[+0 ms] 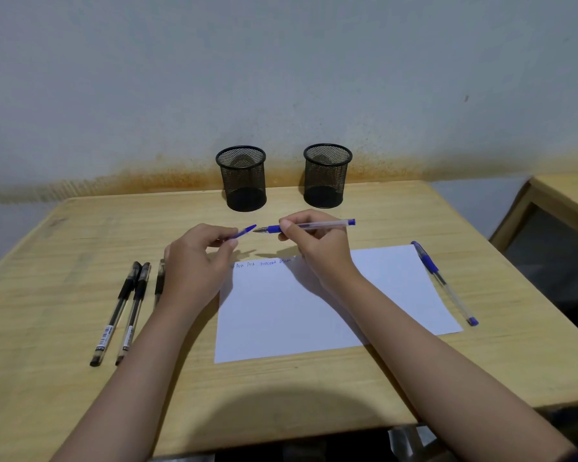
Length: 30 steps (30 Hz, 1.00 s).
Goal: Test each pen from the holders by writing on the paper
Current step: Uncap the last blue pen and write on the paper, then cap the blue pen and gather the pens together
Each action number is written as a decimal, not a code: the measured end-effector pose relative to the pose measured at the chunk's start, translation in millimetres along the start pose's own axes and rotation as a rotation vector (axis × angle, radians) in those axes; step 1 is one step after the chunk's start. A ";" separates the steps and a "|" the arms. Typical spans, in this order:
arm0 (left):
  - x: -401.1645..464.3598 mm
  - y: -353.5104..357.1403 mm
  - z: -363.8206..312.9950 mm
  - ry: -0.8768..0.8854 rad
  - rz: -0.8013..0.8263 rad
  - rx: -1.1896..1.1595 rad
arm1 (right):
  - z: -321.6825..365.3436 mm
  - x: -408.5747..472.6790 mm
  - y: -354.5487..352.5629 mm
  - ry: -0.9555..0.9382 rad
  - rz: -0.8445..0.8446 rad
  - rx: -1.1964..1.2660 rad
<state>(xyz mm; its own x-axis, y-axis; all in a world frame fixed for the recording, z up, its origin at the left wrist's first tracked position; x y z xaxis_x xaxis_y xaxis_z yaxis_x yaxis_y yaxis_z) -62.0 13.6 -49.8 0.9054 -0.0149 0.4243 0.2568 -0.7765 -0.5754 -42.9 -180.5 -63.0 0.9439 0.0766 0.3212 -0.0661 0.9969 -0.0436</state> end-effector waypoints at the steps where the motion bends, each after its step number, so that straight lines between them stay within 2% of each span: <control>1: 0.1 1.5 -2.0 0.009 0.007 -0.007 | 0.5 0.4 0.4 -0.009 0.004 -0.007; 9: -3.2 7.0 -17.1 0.105 0.044 -0.047 | 5.8 -3.2 10.5 -0.040 0.087 -0.050; 15: -6.6 -4.0 -24.9 0.231 -0.026 -0.114 | 21.8 -11.0 19.6 -0.106 0.153 -0.082; 18: -8.3 -7.0 -23.6 0.201 -0.020 -0.173 | 28.9 -16.9 26.0 -0.139 0.167 -0.150; 21: -8.6 -13.6 -22.9 0.113 -0.001 -0.242 | 38.6 -17.9 33.3 -0.142 0.324 -0.154; 24: -6.3 -22.2 -33.3 0.151 0.045 -0.229 | 40.4 -19.0 32.3 0.025 0.496 -0.018; 26: -7.5 -23.4 -38.7 0.165 0.084 -0.218 | 36.9 -20.9 25.6 0.167 0.494 0.057; 30: -14.1 -19.4 -41.7 0.134 0.100 -0.236 | 37.5 -31.1 19.7 0.223 0.445 0.020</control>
<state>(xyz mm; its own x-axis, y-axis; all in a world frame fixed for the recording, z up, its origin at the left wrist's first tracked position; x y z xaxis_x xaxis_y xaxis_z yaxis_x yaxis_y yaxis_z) -93.8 2.6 -15.5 0.8656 -0.1696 0.4712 0.0684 -0.8920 -0.4468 -85.7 -162.5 -38.4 0.8687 0.4910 0.0655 -0.4825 0.8687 -0.1121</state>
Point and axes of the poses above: each hand's wrist, its own x-axis towards the middle knuckle, its own y-axis out of the palm, z = x × y, the point moved 8 cm from there along x, towards the middle knuckle, and after that the axes turned 8 degrees about z, right-handed, at the moved point
